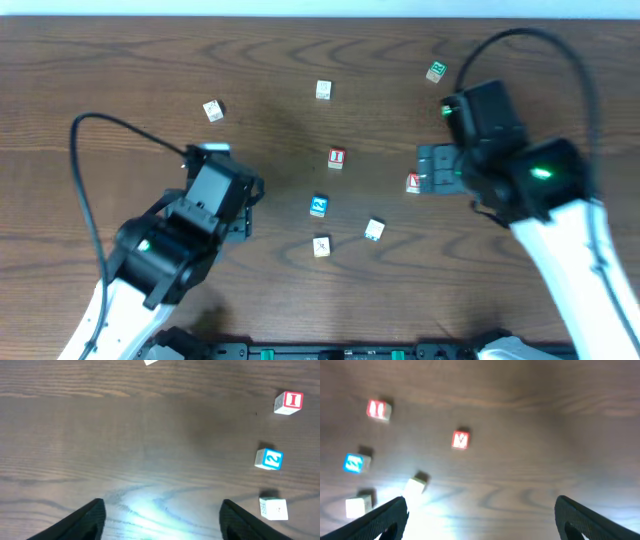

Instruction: Spell out Ai2

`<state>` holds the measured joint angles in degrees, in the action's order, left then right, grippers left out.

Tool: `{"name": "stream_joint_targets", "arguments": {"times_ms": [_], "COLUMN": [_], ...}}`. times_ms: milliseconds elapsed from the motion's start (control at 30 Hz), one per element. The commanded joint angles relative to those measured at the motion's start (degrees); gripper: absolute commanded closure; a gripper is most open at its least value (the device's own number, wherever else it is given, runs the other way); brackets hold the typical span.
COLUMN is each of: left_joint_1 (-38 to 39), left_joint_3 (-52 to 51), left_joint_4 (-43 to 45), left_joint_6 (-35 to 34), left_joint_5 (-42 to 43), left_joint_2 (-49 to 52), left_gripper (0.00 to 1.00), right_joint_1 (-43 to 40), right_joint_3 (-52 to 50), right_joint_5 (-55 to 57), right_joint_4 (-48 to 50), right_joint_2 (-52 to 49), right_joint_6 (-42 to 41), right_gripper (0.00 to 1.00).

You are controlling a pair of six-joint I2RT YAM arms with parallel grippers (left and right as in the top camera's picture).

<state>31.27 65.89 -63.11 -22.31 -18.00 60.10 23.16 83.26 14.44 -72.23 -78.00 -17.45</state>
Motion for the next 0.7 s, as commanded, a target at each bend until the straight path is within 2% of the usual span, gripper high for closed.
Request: {"name": "stream_joint_targets", "arguments": {"times_ms": [0, 67, 133, 367, 533, 667], "left_joint_1": [-0.2, -0.2, -0.2, -0.2, -0.2, -0.2], "left_joint_3": [3.0, 4.1, 4.7, 4.8, 4.8, 4.8], "left_joint_4": [-1.7, -3.2, -4.3, -4.9, -5.4, -5.4], "left_joint_6": [-0.2, -0.2, -0.2, -0.5, -0.5, -0.4], "left_joint_5": [-0.3, -0.6, -0.6, -0.4, -0.4, -0.6], "left_joint_2": [-3.3, -4.5, -5.0, -5.0, -5.0, -5.0], "left_gripper": [0.21, 0.18, 0.17, 0.15, 0.14, 0.14], "right_joint_1": [2.5, 5.1, 7.7, 16.3, 19.8, 21.1], "right_joint_3": [-9.5, -13.4, -14.6, -10.3, -7.6, -6.1], "right_joint_5": [-6.1, -5.5, -4.9, -6.9, -7.0, -7.2], "right_joint_4": [6.5, 11.7, 13.7, 14.1, 16.3, 17.7], "right_joint_2": [-1.2, -1.6, -4.0, -21.7, -24.3, -24.3], "right_joint_6": [0.6, 1.1, 1.7, -1.0, -1.8, -0.4], "right_gripper": [0.06, 0.01, 0.01, 0.01, 0.01, 0.17]}}
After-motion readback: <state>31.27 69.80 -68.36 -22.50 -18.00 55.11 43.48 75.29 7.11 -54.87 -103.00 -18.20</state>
